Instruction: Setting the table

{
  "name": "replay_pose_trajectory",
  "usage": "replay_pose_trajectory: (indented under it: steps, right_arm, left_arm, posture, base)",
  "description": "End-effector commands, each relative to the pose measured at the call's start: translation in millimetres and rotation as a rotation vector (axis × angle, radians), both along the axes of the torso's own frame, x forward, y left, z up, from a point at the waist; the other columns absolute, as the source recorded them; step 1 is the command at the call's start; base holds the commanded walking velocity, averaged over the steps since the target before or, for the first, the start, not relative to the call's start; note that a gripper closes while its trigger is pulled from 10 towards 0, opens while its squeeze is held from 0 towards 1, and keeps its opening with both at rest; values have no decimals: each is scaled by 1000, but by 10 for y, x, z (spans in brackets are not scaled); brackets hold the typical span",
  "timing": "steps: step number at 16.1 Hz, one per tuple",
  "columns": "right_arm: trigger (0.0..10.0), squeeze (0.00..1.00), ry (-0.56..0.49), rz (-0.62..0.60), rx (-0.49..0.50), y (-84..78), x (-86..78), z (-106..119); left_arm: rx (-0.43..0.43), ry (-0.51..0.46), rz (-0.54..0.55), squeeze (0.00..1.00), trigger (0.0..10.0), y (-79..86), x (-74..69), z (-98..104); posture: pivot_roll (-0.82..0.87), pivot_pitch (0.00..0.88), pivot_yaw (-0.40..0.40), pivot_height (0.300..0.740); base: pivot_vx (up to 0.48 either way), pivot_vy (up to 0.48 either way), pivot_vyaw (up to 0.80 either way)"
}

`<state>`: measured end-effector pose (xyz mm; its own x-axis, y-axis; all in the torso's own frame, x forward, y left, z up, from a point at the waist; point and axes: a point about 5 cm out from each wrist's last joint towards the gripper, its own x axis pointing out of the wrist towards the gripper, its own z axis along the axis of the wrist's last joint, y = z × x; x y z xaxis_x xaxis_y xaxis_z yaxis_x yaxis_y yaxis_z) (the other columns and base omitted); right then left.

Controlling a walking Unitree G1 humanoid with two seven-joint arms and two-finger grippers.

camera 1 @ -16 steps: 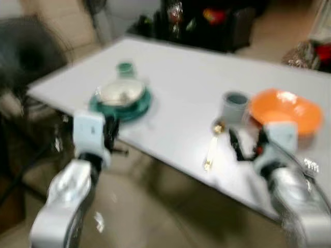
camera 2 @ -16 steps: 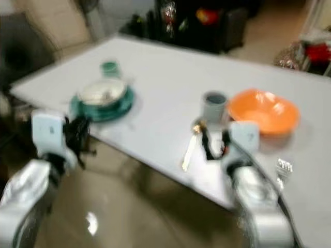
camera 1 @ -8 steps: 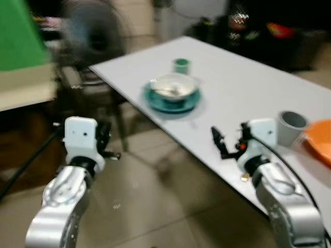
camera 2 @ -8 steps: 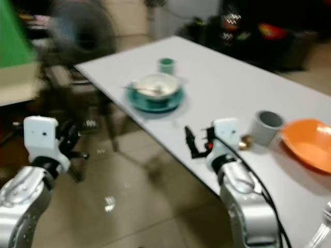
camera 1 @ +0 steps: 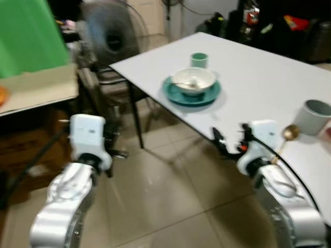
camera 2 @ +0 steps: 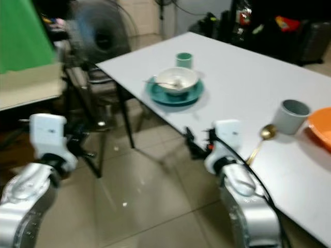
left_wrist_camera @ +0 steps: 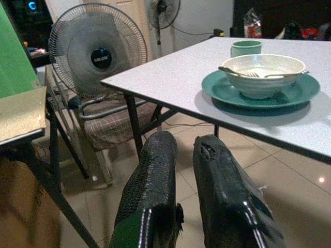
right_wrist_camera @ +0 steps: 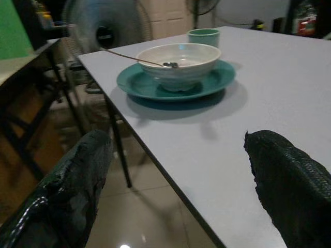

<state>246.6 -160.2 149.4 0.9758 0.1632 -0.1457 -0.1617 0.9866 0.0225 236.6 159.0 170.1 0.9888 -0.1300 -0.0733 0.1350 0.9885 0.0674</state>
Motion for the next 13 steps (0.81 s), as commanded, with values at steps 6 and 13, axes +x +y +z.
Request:
replay_pose_trajectory:
  steps: [6,13]
  right_arm:
    - [10000,0,22,65,64,99,39,29]
    - [10000,0,49,90,129,140,67,42]
  left_arm:
    - [16,0,27,0,10000,70,-27,16]
    - [4,7,44,0,10000,78,-52,12]
  posture:
    - [-35,0,44,740]
    - [-25,0,33,740]
  base:
    - [0,294,0]
    - [0,118,0]
